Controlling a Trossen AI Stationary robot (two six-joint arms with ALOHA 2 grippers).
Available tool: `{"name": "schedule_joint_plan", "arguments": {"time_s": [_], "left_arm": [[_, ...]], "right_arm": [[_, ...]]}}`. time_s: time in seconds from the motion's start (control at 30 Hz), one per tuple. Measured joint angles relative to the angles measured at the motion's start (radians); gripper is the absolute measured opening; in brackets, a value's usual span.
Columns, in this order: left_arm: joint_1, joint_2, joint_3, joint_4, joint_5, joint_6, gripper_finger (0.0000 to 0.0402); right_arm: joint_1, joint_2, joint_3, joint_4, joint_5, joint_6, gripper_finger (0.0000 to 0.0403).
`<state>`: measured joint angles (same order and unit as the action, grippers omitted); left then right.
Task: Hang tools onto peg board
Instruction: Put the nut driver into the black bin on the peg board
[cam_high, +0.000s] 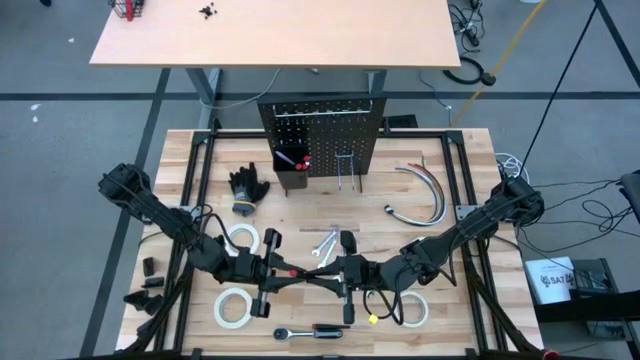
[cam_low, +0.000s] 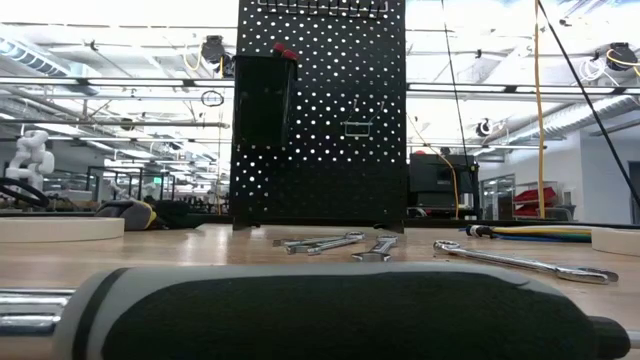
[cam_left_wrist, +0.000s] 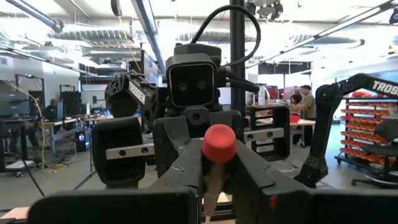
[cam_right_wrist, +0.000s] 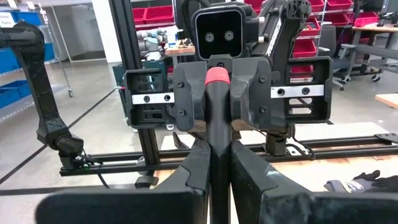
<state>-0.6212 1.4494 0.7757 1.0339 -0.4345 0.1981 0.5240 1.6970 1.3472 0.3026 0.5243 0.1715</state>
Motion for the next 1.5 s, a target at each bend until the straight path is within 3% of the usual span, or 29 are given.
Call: {"name": "schedule_joint_plan", "arguments": {"time_s": [0.1, 0.3, 0.53, 0.8, 1.5], "left_arm": [[0.001, 0.000, 0.000, -0.012, -0.009, -0.001, 0.0043], [0.001, 0.000, 0.000, -0.052, -0.038, -0.009, 0.0043], [0.004, 0.000, 0.000, -0.133, -0.043, -0.069, 0.0043], [0.014, 0.000, -0.001, -0.274, -0.045, -0.197, 0.0043], [0.041, 0.000, -0.001, -0.284, -0.045, -0.249, 0.0043]], "right_arm": [[0.000, 0.000, 0.000, -0.006, -0.001, 0.000, 0.0058], [-0.009, -0.004, -0.001, -0.006, -0.005, 0.058, 0.0148], [-0.054, -0.005, -0.001, -0.156, -0.201, 0.216, 0.0198], [-0.076, -0.005, -0.001, -0.247, -0.215, 0.244, 0.0190], [-0.086, -0.005, -0.001, -0.294, -0.239, 0.263, 0.0114]]}}
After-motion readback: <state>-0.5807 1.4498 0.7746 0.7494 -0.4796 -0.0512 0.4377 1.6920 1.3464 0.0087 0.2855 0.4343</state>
